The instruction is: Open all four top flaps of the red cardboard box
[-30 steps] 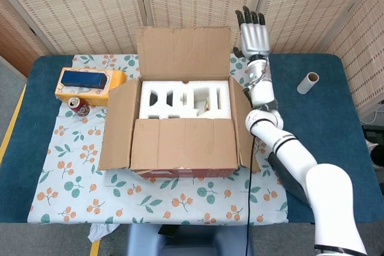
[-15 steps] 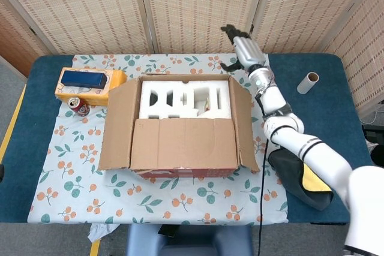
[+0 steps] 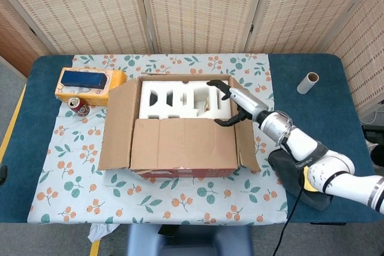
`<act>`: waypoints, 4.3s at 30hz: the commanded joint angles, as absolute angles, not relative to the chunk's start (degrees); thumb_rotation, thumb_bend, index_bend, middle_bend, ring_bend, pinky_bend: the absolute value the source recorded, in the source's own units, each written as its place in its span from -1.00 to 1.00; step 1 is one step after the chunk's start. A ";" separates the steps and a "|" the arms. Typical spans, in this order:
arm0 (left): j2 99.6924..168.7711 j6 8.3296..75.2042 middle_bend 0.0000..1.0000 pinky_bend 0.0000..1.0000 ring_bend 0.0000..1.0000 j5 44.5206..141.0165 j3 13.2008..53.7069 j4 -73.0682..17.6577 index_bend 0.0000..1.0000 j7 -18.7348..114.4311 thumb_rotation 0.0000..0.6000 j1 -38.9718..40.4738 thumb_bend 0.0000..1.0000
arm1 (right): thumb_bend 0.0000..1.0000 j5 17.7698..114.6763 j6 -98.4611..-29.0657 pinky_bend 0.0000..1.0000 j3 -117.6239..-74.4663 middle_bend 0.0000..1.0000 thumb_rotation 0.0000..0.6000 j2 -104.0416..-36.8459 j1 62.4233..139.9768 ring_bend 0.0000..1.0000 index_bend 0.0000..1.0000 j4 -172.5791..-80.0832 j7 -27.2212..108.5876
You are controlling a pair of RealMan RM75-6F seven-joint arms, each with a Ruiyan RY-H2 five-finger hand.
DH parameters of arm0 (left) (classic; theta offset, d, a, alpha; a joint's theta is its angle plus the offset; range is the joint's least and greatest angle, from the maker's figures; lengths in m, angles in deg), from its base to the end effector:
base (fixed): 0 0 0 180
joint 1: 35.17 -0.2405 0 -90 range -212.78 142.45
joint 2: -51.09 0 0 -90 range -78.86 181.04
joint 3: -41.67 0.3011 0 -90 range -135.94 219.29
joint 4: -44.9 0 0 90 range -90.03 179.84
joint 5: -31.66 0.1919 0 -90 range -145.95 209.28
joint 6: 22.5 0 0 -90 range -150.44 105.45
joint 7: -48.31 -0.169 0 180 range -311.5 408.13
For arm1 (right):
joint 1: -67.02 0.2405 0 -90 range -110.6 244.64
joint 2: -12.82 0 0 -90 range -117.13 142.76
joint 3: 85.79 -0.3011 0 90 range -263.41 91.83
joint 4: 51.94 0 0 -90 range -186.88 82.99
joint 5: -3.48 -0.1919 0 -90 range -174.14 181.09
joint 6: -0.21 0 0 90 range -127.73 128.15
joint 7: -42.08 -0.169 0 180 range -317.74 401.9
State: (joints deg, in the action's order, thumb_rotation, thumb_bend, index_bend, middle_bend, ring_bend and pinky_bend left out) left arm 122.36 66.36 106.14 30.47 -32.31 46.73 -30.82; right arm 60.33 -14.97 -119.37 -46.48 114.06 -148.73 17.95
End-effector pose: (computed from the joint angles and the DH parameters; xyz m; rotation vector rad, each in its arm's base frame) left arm -0.3986 0.2256 0.2276 -1.0935 -0.7193 -0.8064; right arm -0.0954 -0.4361 0.1481 1.7819 -1.7230 1.1437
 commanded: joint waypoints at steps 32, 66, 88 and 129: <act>122.41 66.12 -1.00 -1.00 -1.00 106.01 30.28 -32.20 -1.00 46.57 1.00 -30.89 -0.13 | -0.27 50.93 19.45 -0.31 -142.34 -1.00 1.00 -63.29 103.36 -0.94 -1.00 -132.55 32.30; 121.44 68.34 -1.00 -1.00 -1.00 110.08 31.83 -33.75 -1.00 48.24 1.00 -31.52 -0.13 | -0.27 49.51 -0.56 -0.14 -144.67 -1.00 1.00 -45.56 92.81 -0.92 -1.00 -167.48 32.61; 120.64 73.24 -1.00 -1.00 -1.00 117.49 34.62 -36.90 -1.00 47.79 1.00 -32.63 -0.12 | -0.27 77.18 -11.90 -0.13 -139.69 -1.00 1.00 -38.40 79.09 -0.92 -1.00 -186.93 23.68; 118.40 65.58 -1.00 -1.00 -1.00 120.29 41.31 -48.79 -1.00 31.64 1.00 -32.37 -0.13 | -0.27 103.55 -83.95 -1.00 -99.03 -1.00 1.00 -55.75 54.14 -1.00 -1.00 -143.90 50.11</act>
